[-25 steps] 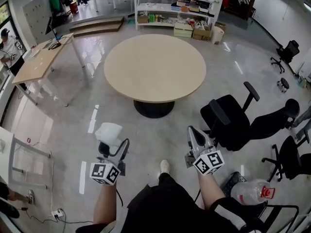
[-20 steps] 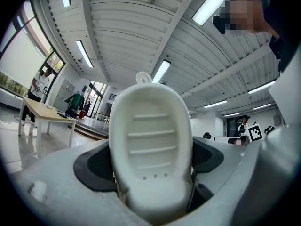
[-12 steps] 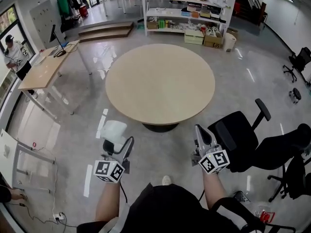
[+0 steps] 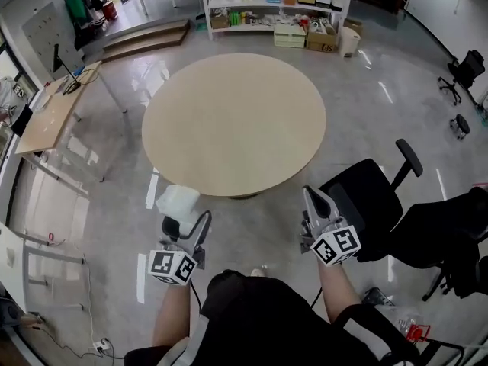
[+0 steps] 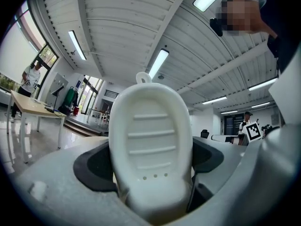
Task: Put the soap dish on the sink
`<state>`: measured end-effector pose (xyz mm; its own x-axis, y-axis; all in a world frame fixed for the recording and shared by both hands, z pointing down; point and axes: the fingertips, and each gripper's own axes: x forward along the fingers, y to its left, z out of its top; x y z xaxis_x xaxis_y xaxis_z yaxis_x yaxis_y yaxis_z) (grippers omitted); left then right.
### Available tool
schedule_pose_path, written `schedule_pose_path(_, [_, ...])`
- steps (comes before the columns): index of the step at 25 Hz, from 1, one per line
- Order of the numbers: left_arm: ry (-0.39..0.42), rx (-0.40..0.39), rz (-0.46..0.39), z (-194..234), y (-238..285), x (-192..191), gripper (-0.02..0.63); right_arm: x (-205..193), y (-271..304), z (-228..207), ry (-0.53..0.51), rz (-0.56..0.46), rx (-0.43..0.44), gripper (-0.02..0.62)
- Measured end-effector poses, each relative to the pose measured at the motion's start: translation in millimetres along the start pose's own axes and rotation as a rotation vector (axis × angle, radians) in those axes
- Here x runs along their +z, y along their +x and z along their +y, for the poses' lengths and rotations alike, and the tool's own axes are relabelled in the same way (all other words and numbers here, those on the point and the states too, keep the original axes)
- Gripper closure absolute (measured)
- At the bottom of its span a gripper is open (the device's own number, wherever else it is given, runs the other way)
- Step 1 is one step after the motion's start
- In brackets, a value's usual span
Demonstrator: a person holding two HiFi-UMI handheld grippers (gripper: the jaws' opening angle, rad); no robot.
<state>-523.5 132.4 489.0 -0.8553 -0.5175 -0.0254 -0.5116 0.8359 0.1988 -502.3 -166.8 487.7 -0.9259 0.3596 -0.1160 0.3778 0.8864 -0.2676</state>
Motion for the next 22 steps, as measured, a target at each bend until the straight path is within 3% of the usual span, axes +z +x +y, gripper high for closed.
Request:
schedule_pose_path(5, [-0.008,-0.025,0.029,9.5,29.6,-13.3,0.146,-5.1,12.0,-20.0,-0.010,0.020,-0.029,0.589])
schedule_pose_path(13, [0.022,-0.052,0.006,54.3,107.0,7.6,0.146,17.6,75.5,-38.8,-0.048,-0.021,-0.058,0.589])
schedule_pose_path(22, [0.030,-0.059,0.109,113.4,176.7,-9.3,0.146,5.8,153.7,-49.9,-0.054,-0.007,-0.103,0.589])
